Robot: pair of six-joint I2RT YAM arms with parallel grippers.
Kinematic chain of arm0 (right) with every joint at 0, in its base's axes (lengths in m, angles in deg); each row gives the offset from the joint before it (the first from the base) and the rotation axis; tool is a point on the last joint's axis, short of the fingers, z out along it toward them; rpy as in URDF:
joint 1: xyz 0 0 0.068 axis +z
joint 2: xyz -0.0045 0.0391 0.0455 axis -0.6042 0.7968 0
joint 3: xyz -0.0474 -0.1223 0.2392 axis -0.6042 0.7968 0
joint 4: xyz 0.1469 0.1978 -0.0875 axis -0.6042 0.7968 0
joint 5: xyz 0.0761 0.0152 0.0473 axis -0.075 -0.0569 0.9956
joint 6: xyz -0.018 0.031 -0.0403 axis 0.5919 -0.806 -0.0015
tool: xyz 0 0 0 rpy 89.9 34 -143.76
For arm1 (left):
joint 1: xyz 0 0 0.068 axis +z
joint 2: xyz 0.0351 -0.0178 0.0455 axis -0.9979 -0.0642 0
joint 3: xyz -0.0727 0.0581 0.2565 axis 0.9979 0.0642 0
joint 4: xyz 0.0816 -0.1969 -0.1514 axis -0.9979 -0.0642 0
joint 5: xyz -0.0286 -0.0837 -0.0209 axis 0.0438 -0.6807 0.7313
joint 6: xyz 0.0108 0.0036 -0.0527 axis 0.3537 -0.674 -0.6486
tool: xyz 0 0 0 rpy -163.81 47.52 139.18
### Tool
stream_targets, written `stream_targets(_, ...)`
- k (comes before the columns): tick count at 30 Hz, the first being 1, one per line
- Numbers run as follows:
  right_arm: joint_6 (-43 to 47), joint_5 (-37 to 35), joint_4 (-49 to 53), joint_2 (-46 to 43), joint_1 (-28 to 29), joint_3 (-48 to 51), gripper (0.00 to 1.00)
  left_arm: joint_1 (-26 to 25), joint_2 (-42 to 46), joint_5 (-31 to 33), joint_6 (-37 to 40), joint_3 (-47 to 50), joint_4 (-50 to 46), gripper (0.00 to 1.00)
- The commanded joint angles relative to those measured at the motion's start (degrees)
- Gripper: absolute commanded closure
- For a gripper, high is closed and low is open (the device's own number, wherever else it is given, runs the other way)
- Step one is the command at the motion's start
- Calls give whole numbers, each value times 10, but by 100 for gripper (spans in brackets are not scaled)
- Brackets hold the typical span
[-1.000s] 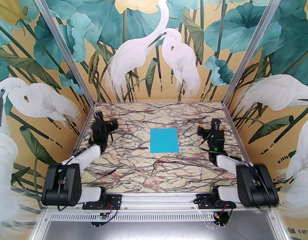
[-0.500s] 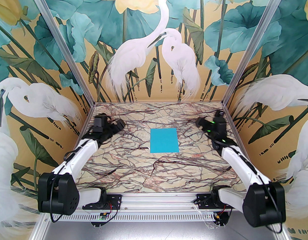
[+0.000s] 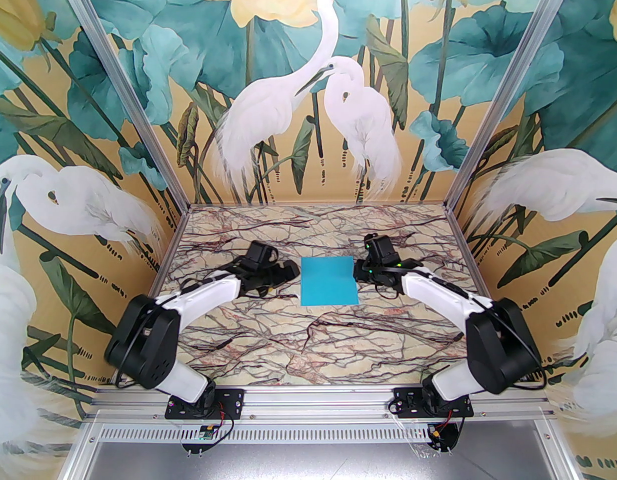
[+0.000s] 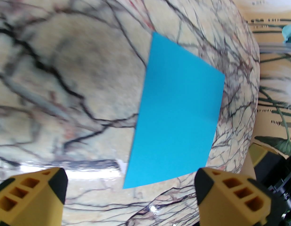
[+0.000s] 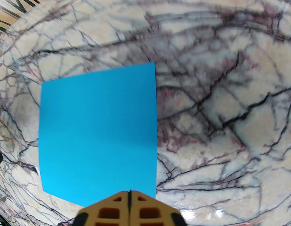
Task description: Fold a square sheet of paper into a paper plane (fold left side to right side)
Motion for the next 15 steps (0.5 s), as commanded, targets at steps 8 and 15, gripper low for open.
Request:
stream_targets(8,-1,10,-10,104,1,-40,100,-24,-106,-46,4,-88,16,22)
stream_targets(15,6,-2,-8,126,0,-47,100,-31,-154,-39,13,-131,-7,27)
